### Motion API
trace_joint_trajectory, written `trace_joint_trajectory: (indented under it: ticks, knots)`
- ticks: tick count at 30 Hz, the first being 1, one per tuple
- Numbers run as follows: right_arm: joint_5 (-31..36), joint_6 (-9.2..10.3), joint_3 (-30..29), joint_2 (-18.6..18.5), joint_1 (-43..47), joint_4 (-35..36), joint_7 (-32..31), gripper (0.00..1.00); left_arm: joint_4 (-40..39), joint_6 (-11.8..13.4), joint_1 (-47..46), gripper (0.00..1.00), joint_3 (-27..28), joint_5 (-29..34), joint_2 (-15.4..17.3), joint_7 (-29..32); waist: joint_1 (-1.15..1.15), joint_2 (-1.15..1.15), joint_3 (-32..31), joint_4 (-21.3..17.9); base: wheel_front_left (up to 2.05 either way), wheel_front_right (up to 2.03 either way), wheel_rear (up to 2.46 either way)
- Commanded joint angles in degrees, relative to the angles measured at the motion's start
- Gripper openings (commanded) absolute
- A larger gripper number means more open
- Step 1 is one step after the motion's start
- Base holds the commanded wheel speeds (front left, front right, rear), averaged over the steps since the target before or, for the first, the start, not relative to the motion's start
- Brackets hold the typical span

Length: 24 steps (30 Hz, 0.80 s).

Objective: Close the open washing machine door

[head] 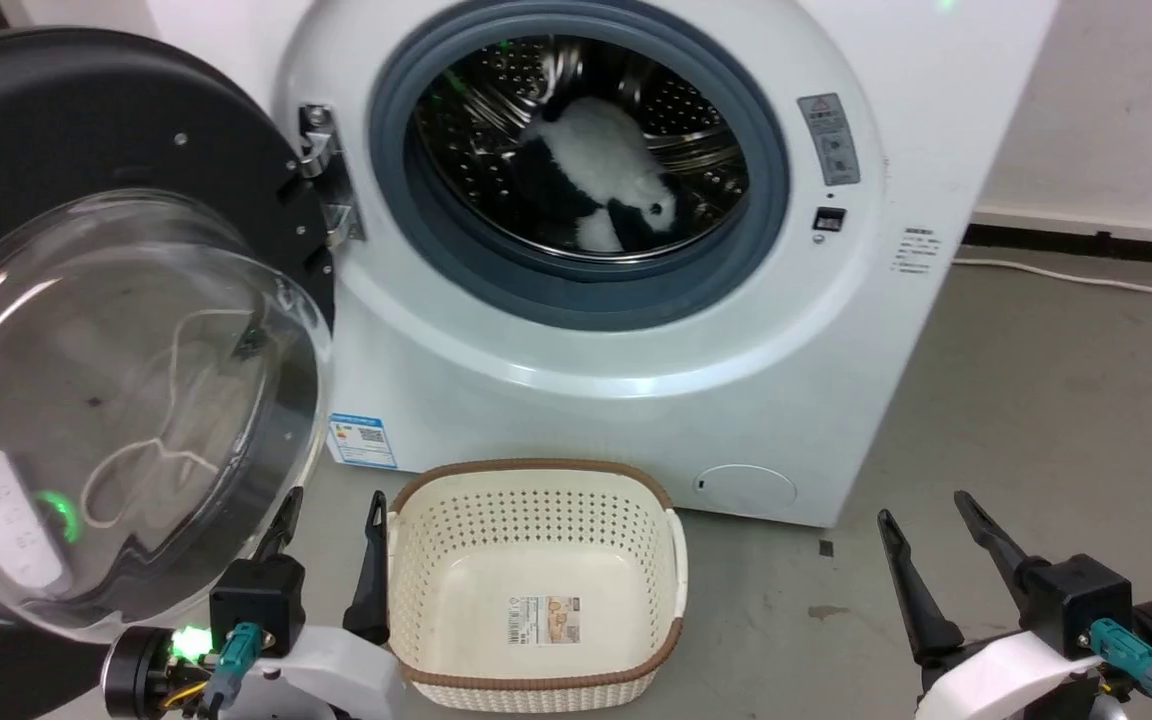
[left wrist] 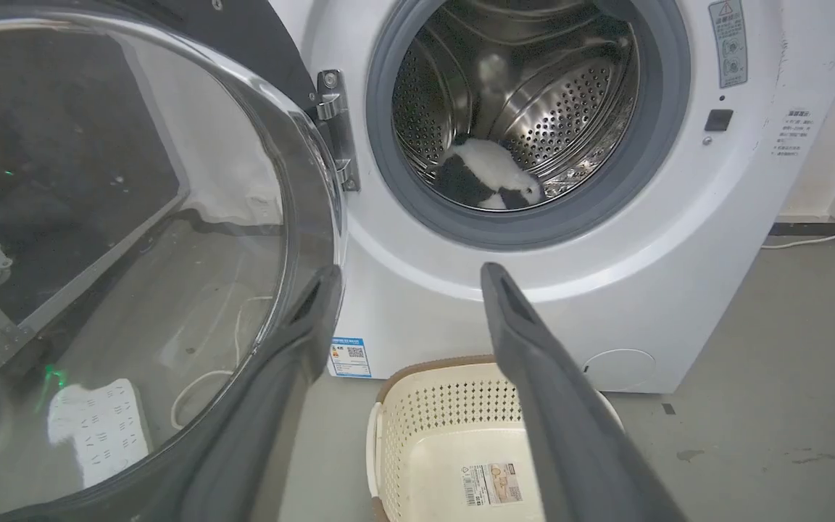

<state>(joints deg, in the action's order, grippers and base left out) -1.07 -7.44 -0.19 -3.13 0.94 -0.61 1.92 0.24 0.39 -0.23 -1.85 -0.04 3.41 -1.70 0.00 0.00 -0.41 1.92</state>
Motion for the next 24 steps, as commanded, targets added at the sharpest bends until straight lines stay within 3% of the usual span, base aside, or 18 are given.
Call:
trace_joint_trajectory:
  ticks: [1, 8, 24]
  knots:
    - [-0.5, -0.01, -0.1, 0.0, 0.6, -0.2, 0.5, 1.0, -0.3, 0.3, 0.1, 1.0, -0.4, 0.3, 0.5, -0.7, 0.0, 0.0, -0.1, 0.5, 0.0, 0.0, 0.0]
    - [-0.9, -0.01, 0.8, 0.1, 1.0, -0.4, 1.7, 1.0, -0.4, 0.5, 0.5, 1.0, -1.7, 0.3, 1.5, -1.9, 0.0, 0.0, -0.8, 4.4, 0.0, 0.0, 0.0]
    - [-1.3, -0.02, 5.2, 0.0, -1.4, -2.5, 3.5, 1.0, -2.2, 2.9, 2.0, 1.0, -2.7, 0.2, 2.7, -3.7, 0.0, 0.0, -0.2, 8.5, 0.0, 0.0, 0.0]
